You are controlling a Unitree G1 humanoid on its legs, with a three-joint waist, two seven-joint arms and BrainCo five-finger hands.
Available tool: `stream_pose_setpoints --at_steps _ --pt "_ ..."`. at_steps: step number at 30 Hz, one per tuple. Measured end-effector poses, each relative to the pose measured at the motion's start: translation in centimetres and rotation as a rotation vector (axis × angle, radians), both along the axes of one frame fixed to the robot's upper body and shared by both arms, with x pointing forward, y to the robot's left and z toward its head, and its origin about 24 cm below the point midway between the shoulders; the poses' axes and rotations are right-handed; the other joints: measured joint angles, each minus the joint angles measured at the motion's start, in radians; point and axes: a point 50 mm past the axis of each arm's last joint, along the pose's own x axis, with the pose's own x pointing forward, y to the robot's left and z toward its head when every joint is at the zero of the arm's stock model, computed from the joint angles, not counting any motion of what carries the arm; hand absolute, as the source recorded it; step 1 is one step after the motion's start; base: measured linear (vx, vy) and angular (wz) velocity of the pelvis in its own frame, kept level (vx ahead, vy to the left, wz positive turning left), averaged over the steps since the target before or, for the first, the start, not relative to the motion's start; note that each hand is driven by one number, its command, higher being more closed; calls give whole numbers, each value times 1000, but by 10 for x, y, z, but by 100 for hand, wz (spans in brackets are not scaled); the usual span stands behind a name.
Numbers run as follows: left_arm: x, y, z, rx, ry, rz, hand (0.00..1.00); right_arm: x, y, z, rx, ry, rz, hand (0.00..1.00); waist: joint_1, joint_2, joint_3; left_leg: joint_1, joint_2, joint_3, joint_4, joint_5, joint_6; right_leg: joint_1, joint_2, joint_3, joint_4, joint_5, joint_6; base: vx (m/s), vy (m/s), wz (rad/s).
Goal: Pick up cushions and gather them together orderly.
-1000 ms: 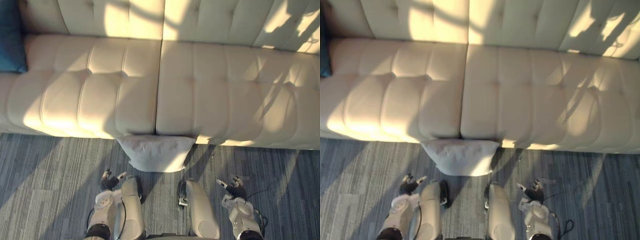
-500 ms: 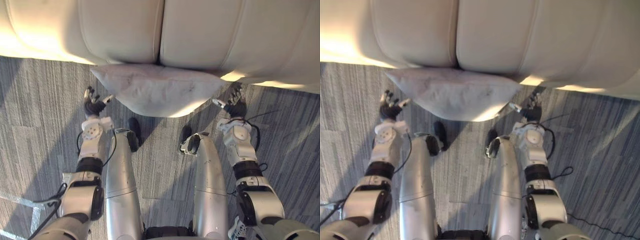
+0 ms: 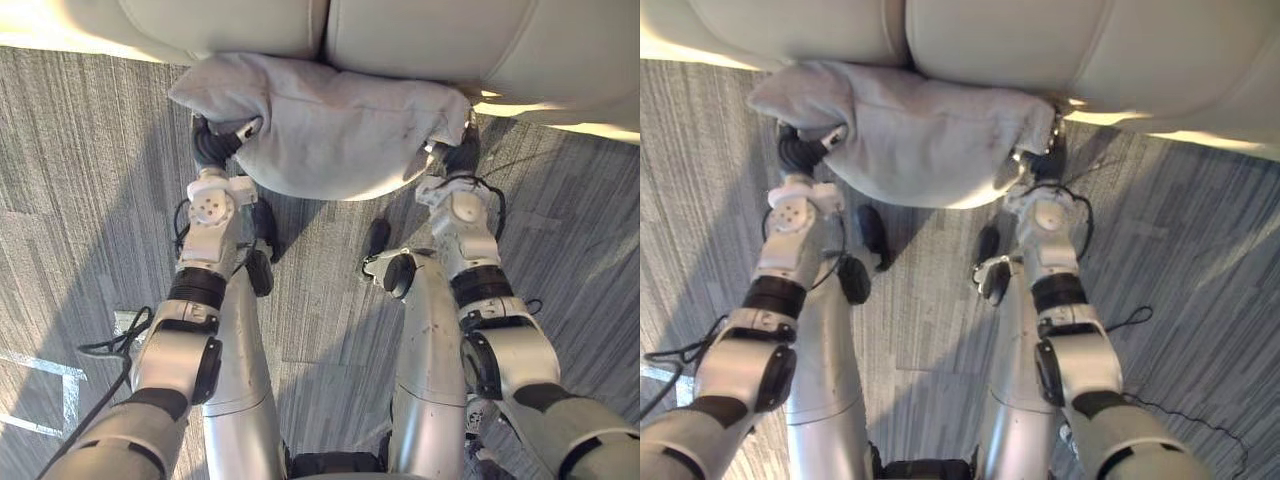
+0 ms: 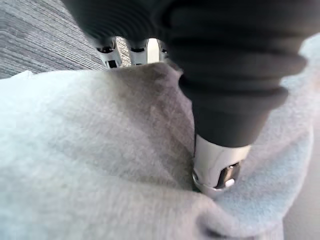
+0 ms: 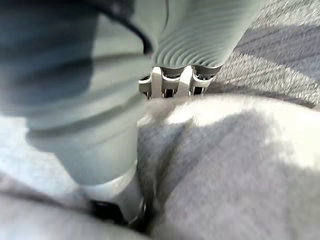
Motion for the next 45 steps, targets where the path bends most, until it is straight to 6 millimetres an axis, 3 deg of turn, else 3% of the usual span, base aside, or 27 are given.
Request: stream_pose_setpoints --at_steps 10,16,19,22,26,28,34,38,41,44,45 --pt "-4 -4 -7 -81 11 18 100 -1 0 -16 59 58 5 100 -10 -1 -2 108 -5 15 -60 31 8 98 -6 -2 -51 31 2 -41 14 1" --pt "-25 -11 -35 -111 18 -14 100 -27 -2 -46 78 46 23 100 -10 -2 -6 379 -5 26 -208 64 -4 366 11 -24 -204 70 -4 -26 -40 -5" --pt "-46 -16 -52 -147 -1 -36 100 -55 -3 -60 122 -9 28 100 -5 -1 -15 558 -6 44 -295 70 -10 541 23 -29 -301 86 -6 31 -26 -10" --pt "-70 -25 -81 -200 33 -57 100 -87 -7 -85 169 -6 9 100 -3 3 -102 692 -9 63 -377 73 -11 672 28 -32 -397 101 3 97 14 -6" --pt "-101 -29 -107 -245 72 -62 100 -126 -8 -99 164 -27 -5 100 -1 2 -159 901 -22 92 -485 72 -10 880 31 -35 -525 119 30 146 50 -7" --pt "-122 -26 -128 -249 135 -59 100 -149 -9 -115 152 10 8 100 0 4 -244 1004 -26 110 -570 73 -10 985 39 -35 -627 138 40 173 56 -11" --pt "-156 -23 -165 -236 271 -76 100 -176 -15 -153 106 157 21 100 -8 20 -375 1195 -65 134 -776 119 -14 1163 45 -33 -843 200 54 173 34 -8" --pt "-172 -20 -180 -236 336 -68 100 -179 -16 -172 90 238 50 100 -12 41 -392 1305 -76 164 -856 125 -14 1267 62 1 -947 243 66 162 28 -30" --pt "-177 -20 -184 -230 355 -81 100 -182 -17 -177 83 262 56 100 -13 39 -403 1341 -91 165 -875 117 -6 1268 53 21 -921 248 69 80 37 -29" --pt "-181 -19 -190 -211 395 -99 100 -184 -21 -188 79 309 51 100 -14 30 -399 1398 -101 170 -841 63 3 1199 28 39 -678 241 85 38 82 -26" --pt "-184 -17 -192 -201 407 -107 100 -184 -21 -193 77 327 53 100 -14 23 -395 1425 -105 179 -824 28 10 1158 11 50 -555 258 120 9 76 -24"
